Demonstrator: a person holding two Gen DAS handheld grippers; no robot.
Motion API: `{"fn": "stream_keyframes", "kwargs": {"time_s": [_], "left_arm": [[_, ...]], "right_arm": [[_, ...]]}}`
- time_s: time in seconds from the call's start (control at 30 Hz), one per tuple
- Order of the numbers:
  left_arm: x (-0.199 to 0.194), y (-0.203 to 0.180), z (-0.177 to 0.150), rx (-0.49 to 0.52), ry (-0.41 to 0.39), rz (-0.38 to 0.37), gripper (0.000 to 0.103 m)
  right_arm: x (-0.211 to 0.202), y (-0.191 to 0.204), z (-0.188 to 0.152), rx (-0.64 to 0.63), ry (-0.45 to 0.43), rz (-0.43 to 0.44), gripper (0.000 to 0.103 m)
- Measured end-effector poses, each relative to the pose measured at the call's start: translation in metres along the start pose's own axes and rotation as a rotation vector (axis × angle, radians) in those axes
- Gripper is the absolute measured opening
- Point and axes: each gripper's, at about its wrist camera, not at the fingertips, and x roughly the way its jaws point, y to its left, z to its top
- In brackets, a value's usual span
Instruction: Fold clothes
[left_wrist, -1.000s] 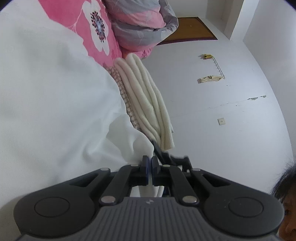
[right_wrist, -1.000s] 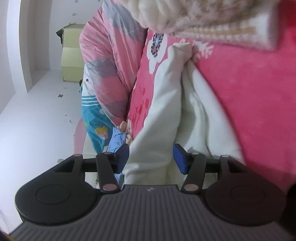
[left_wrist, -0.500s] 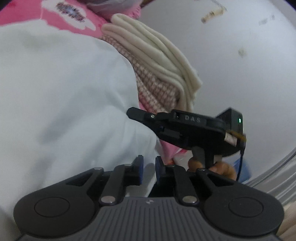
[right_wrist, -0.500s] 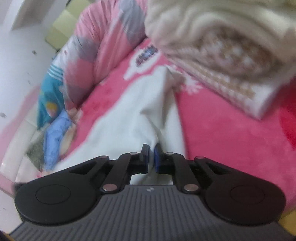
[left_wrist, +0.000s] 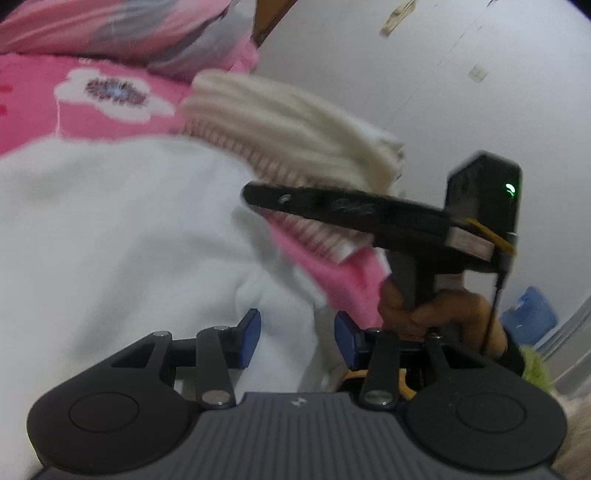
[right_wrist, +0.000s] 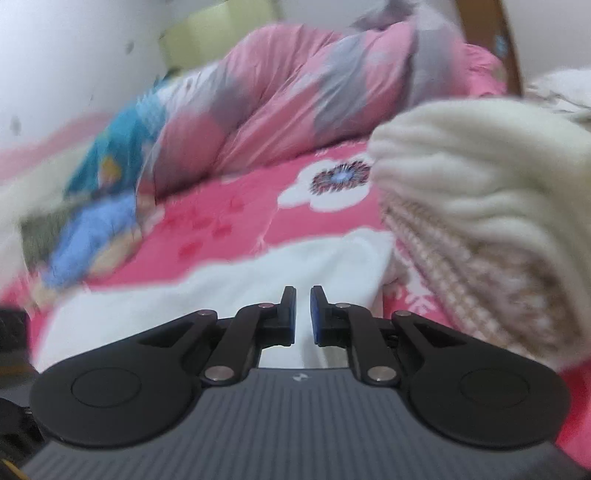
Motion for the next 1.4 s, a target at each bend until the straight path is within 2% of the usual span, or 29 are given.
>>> {"fn": "stream_keyframes", "kwargs": {"time_s": [0.13,0.17,0.23,0.33,0.4,0.5,0.57,0.63,0.7,0.8,0.9,0.97,1.03,1.1,1.13,1.17,1.23,1.3,1.4], "left_arm": [[0.0,0.004,-0.001,-0.031,-0.039,-0.021,0.047],[0.001,0.005,-0.002,-0.034,-0.046,-0.027,0.049],[0.003,0.005,-0.004,-0.027,-0.059,-0.033,0.052],[0.0,-0.001,-0.01,0.008,-0.069,-0.021,0.055],[0.0,-0.004,-0.012,0.023,-0.074,-0.014,0.055],[0.0,0.0,-0.012,0.004,-0.082,-0.029,0.055],[-0.002,0.002,-0.012,-0.008,-0.084,-0.04,0.055],[-0.006,0.003,-0.011,-0.026,-0.084,-0.055,0.055],[-0.014,0.004,-0.008,-0.05,-0.085,-0.073,0.054],[-0.036,0.005,0.002,-0.052,-0.12,-0.089,0.054],[-0.06,0.01,0.013,-0.021,-0.201,-0.046,0.057],[-0.069,0.022,0.016,-0.024,-0.243,0.019,0.057],[-0.068,0.043,0.012,-0.088,-0.235,0.071,0.057],[-0.067,0.066,0.006,-0.164,-0.217,0.11,0.056],[-0.066,0.075,0.003,-0.197,-0.212,0.12,0.053],[-0.066,0.082,-0.002,-0.215,-0.218,0.107,0.049],[-0.065,0.087,-0.007,-0.207,-0.234,0.091,0.049],[-0.064,0.087,-0.01,-0.174,-0.252,0.085,0.05],[-0.06,0.083,-0.012,-0.119,-0.263,0.095,0.053]], "right_arm": [[0.014,-0.02,-0.012,-0.037,0.117,-0.072,0.006],[0.01,-0.018,-0.004,-0.048,0.132,-0.111,0.008],[0.002,-0.007,0.01,-0.115,0.082,-0.143,0.011],[0.007,0.005,0.034,-0.13,0.004,-0.074,0.011],[0.036,0.011,0.042,-0.138,0.011,-0.059,0.01],[0.088,-0.016,0.034,-0.105,0.099,-0.152,0.009],[0.089,-0.026,0.035,-0.048,0.085,-0.133,0.009],[0.075,-0.012,0.044,-0.093,0.06,-0.184,0.011],[0.062,0.002,0.056,-0.122,0.013,-0.154,0.012],[0.072,0.012,0.075,-0.124,-0.002,-0.066,0.012],[0.113,0.009,0.079,-0.098,0.077,-0.046,0.012],[0.145,-0.01,0.067,-0.107,0.162,-0.155,0.007],[0.14,-0.005,0.063,-0.159,0.134,-0.199,0.008],[0.128,0.008,0.067,-0.19,0.106,-0.247,0.012],[0.12,0.012,0.071,-0.178,0.086,-0.225,0.014],[0.112,0.012,0.075,-0.14,0.077,-0.189,0.022],[0.104,0.006,0.084,-0.068,0.087,-0.156,0.049],[0.104,-0.001,0.09,-0.016,0.133,-0.129,0.049],[0.117,-0.002,0.089,0.001,0.227,-0.143,0.052]]}}
